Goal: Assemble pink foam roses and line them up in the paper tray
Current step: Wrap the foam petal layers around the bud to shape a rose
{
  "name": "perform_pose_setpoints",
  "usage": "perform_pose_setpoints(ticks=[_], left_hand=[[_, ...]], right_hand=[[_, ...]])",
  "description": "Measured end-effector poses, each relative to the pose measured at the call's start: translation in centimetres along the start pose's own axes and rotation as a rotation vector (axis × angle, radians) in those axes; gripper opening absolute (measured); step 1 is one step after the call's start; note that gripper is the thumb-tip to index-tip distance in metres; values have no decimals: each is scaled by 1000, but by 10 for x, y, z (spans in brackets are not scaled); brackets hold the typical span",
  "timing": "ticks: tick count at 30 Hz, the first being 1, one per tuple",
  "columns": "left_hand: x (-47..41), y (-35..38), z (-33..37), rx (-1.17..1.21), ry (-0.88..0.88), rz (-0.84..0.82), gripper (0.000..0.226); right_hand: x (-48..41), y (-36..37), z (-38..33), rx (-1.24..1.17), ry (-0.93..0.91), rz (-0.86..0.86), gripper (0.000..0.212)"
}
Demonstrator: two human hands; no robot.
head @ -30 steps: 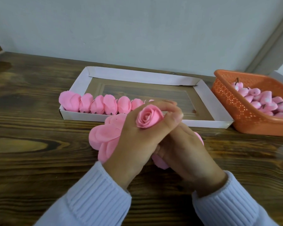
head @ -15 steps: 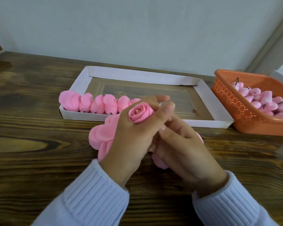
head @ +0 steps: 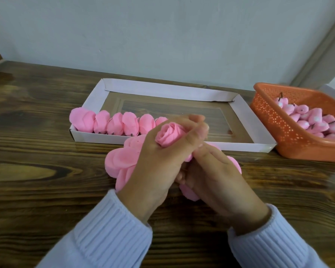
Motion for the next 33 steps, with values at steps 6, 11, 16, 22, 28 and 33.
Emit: perform_pose_setpoints(ticks=[6, 11, 16, 22, 28, 33], left_hand=[[-1, -1, 1, -32, 23, 30, 25], [0, 3, 0, 4, 11, -31, 24], [-3, -1, -1, -68, 22, 79, 34], [-3, 0, -1, 32, 15, 15, 16], [-8, -6, -7, -64, 43, 115, 29], [-10, -6, -10, -17, 88, 71, 22]], right_hand=[[0, 3, -4, -9, -40, -71, 29], [-1, -8, -2, 123, -36, 47, 29], [1, -1, -7, 153, -86, -51, 28], [0, -7, -8, 219, -66, 54, 21], [1, -2, -17, 475, -168, 26, 22], [2, -2, -31, 811, -260, 63, 21]])
Point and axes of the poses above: each hand's wrist, its own x-axis away from the middle knuckle, its own y-axis out of the palm, z = x × y, the point moved 4 cm from there along -x, towards the middle knuckle, and after that the axes turned 8 degrees about -x, right-handed, at the moved point
